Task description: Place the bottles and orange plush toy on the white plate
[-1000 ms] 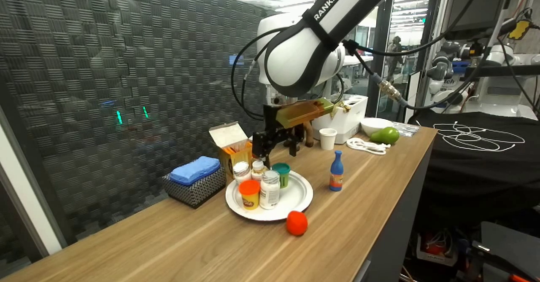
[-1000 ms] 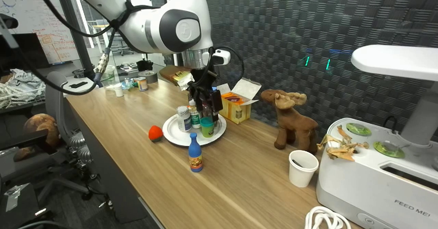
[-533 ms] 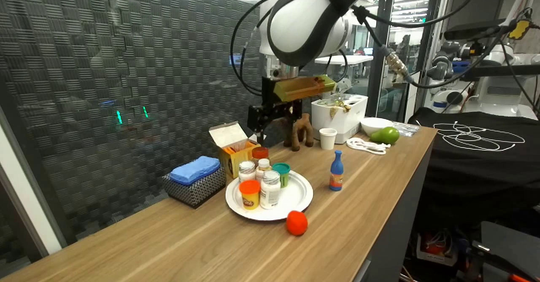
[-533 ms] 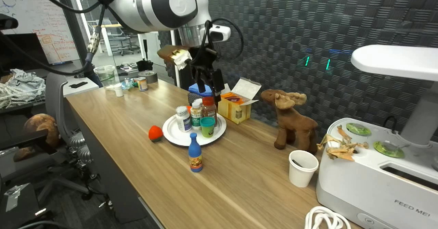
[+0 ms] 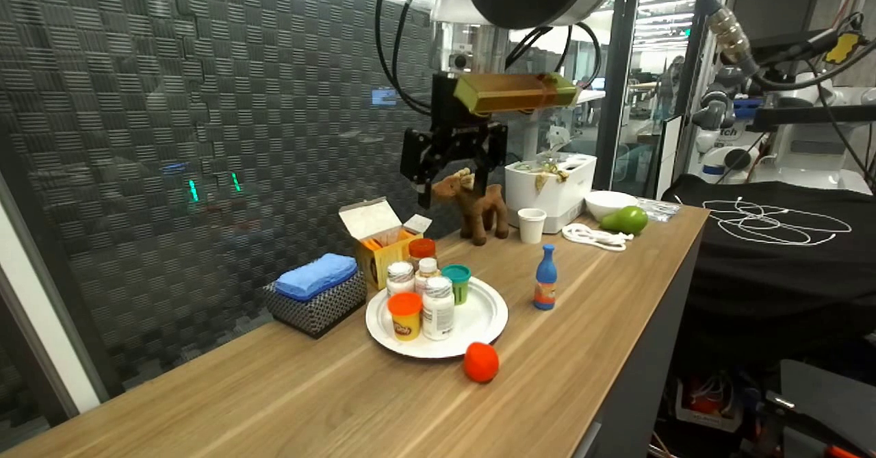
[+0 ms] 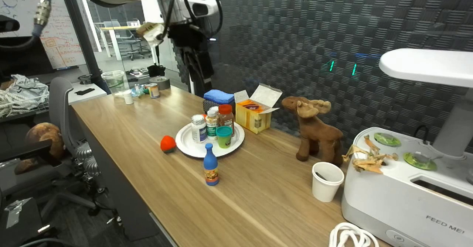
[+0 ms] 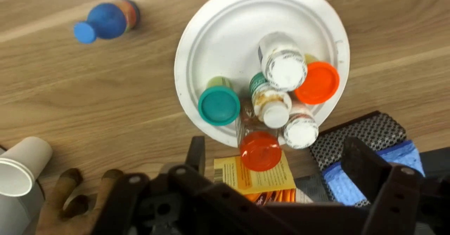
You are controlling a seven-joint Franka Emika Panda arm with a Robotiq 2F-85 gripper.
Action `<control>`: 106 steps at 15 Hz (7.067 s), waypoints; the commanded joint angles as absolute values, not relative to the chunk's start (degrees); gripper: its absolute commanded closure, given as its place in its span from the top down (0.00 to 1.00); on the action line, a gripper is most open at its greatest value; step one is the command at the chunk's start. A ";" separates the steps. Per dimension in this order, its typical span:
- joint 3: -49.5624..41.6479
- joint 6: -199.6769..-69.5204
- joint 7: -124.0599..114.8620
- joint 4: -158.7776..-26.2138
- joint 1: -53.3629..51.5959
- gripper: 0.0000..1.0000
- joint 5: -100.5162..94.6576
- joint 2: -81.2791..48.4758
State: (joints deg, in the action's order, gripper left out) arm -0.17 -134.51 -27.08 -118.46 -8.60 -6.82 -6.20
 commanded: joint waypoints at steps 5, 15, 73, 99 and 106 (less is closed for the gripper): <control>5.74 -129.50 -26.65 -123.96 -9.50 1.00 -5.97 -3.46; 7.72 -137.48 -26.00 -131.81 -10.46 1.00 -5.97 0.55; -7.04 -173.32 -55.34 -136.19 -10.14 0.23 -16.43 -14.88; -25.59 -169.70 -70.48 -140.70 -24.14 1.00 -36.13 0.78; -8.74 -137.91 -55.28 -136.82 -13.56 1.00 -20.29 4.88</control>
State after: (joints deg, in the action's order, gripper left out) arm -16.64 -146.74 -63.40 -139.32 -19.30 -28.91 4.92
